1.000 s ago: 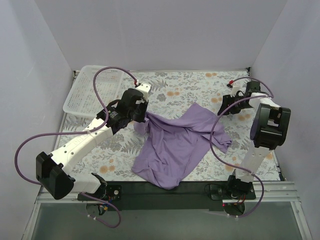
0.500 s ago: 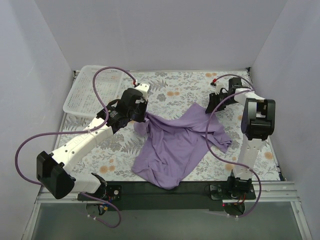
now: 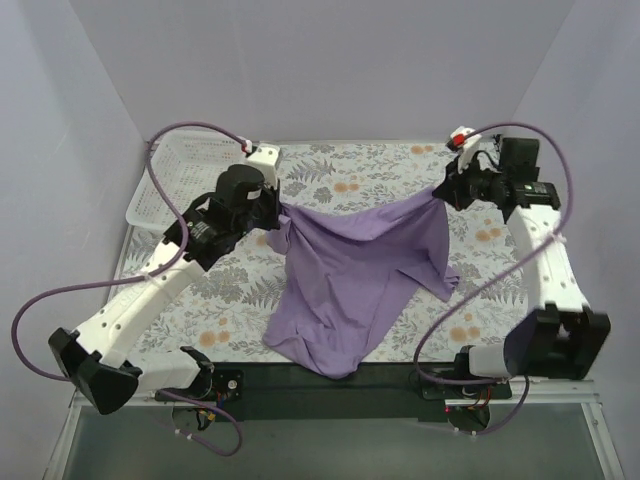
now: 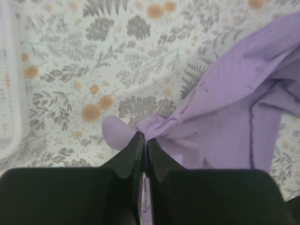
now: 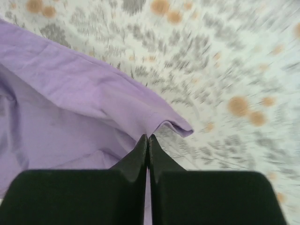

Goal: Fold and stack the t-shirts
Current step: Flatten the tshirt out

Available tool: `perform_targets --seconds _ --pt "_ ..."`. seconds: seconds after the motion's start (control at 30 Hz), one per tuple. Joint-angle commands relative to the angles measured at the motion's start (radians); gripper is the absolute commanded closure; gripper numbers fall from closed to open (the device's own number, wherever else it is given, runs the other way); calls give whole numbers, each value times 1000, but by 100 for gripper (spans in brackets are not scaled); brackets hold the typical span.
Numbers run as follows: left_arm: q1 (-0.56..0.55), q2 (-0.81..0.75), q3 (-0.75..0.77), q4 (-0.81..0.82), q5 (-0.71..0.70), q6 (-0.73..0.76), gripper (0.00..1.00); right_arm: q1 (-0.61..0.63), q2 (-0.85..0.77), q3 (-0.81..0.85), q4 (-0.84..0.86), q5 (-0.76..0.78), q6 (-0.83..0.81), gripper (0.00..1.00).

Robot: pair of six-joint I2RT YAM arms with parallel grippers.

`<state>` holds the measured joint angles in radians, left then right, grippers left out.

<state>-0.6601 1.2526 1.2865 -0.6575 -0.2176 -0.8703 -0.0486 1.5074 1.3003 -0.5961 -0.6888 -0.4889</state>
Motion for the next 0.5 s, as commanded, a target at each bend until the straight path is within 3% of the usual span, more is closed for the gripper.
perform_targets --seconds 0.0,0.1,0.33,0.47 --pt "8 -139 140 32 -52 16 100 4 -272 84 -10 47 -48 99" --pt "8 -169 223 56 -48 25 100 4 -390 215 -10 165 -34 99" --pt "8 -168 620 85 56 25 100 0 -447 707 -5 334 19 99" --pt "7 -194 737 157 190 -16 100 -23 -484 803 39 415 35 99"
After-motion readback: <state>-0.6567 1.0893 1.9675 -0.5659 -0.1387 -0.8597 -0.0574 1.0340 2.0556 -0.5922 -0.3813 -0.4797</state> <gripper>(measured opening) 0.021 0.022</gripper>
